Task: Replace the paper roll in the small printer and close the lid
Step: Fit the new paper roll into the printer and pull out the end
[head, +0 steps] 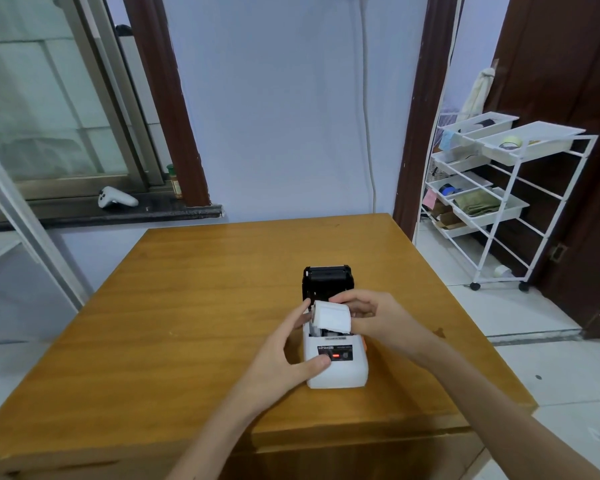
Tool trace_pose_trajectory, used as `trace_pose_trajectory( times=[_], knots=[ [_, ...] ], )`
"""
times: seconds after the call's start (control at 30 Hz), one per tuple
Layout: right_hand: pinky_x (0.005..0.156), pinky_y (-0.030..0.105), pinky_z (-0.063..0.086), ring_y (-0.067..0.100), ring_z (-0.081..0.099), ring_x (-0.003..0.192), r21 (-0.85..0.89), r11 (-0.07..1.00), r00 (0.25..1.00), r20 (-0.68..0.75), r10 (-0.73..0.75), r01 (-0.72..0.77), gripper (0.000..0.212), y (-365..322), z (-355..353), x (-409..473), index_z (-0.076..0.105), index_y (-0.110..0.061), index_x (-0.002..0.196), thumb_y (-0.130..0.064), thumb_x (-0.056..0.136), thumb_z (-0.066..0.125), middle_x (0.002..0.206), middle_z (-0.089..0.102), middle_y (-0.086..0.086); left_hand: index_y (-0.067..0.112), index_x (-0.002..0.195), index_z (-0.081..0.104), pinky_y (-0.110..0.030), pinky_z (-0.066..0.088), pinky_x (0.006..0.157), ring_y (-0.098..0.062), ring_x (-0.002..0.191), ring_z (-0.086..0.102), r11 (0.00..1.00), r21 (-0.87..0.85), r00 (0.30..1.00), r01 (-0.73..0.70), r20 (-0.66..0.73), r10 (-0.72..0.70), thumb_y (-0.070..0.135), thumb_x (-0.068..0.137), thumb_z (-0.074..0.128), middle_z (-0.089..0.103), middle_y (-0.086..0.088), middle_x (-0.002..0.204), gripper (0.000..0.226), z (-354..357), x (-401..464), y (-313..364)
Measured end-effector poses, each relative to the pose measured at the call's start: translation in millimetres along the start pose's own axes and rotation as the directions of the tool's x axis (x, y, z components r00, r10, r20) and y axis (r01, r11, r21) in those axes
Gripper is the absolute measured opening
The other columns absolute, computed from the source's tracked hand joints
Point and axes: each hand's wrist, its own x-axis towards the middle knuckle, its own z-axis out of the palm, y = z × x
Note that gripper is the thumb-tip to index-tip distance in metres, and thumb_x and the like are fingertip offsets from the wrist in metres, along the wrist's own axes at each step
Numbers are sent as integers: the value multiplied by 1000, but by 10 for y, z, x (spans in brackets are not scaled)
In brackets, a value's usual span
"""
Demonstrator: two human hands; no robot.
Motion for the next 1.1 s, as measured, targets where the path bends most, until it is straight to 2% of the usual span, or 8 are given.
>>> trace_pose_trajectory(
  times=[0.1,0.27,0.4,0.5,0.6,0.77,0.9,1.1],
  knots=[
    [86,59,54,25,69,99,9,1000,1000,-2,9,-9,32,-2,18,-2,67,-17,115,-11,84,73,105,76,2,63,139,29,-12,31,102,11,133,39,1000,10,1000,-4,-4,4,58,68,78,47,26,144,86,12,-6,3],
    [86,67,49,29,71,96,49,998,1000,0,30,-30,43,3,17,-1,59,-19,123,-5,84,72,106,75,11,65,141,27,-31,32,113,6,137,37,998,56,1000,-4,-13,5,55,73,76,45,28,145,84,19,-20,-2],
    [78,68,48,38,70,91,61,998,1000,10,30,-30,41,1,2,-22,57,-18,120,-1,84,70,104,73,17,71,139,19,-22,32,105,12,133,36,998,54,1000,-10,-9,10,50,80,76,42,31,144,85,12,-34,20],
    [75,66,50,40,69,90,25,1000,1000,9,16,-16,33,-28,13,-33,58,-17,114,-3,86,69,102,74,15,69,139,23,-25,34,105,10,132,37,998,61,1000,-10,-12,11,48,85,72,42,29,145,76,20,-37,11],
    [80,66,51,35,69,92,-6,1000,1000,14,13,-13,30,-53,12,-40,61,-17,113,-4,86,68,103,74,11,68,138,27,-12,38,95,16,124,41,999,31,999,-5,-33,7,48,88,67,47,30,139,67,28,-24,32],
    [82,52,56,29,70,95,-31,999,999,39,18,-17,33,-65,-10,-30,62,-19,115,-7,85,71,107,73,9,58,141,38,-25,47,96,1,118,57,998,-64,994,-2,-105,-5,38,91,67,64,17,125,62,9,115,1],
    [79,34,59,17,72,92,-53,999,999,50,1,1,33,-39,-17,-7,63,-21,116,-10,85,71,104,74,4,42,137,53,-16,50,83,-4,107,63,998,-61,992,5,-125,-12,28,93,67,68,13,117,49,21,186,-21],
    [88,36,57,12,66,102,-127,991,997,58,-43,50,40,5,24,0,63,-36,116,-14,84,72,109,72,-10,39,130,59,-16,51,79,-7,102,62,997,-82,987,12,-157,-24,24,93,66,69,11,109,40,50,245,-20]
  ],
)
